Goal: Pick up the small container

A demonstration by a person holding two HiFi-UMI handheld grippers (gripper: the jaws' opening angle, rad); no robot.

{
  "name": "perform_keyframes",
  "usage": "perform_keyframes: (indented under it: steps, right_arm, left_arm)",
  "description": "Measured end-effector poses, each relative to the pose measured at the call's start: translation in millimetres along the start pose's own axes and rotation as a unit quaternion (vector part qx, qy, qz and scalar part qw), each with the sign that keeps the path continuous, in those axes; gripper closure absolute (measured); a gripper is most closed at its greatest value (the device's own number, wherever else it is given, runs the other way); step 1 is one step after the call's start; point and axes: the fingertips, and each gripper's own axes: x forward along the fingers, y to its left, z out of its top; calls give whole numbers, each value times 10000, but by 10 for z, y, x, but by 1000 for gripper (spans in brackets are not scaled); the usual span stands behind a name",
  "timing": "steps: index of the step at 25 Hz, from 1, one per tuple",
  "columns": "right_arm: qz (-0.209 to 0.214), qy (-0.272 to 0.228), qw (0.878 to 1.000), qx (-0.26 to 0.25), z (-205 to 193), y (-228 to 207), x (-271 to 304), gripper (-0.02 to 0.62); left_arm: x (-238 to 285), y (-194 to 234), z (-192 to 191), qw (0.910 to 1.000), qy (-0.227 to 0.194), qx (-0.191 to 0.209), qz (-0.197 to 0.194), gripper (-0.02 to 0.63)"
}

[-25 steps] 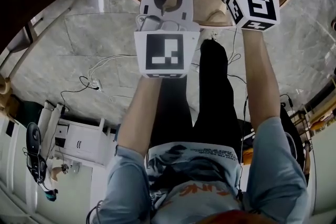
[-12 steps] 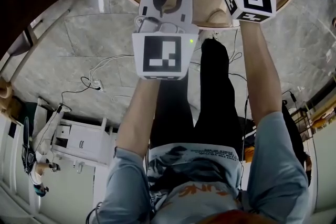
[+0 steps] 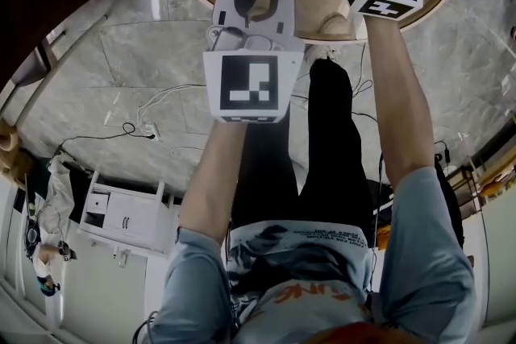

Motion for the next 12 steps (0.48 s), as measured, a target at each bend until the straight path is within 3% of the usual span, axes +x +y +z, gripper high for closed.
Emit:
perform_keyframes:
  steps: [12]
  right_arm:
    - [418,527,9970,385,-10,125,-423,444]
  left_arm:
    - [-202,-171,7,10000,-42,-54,16,583]
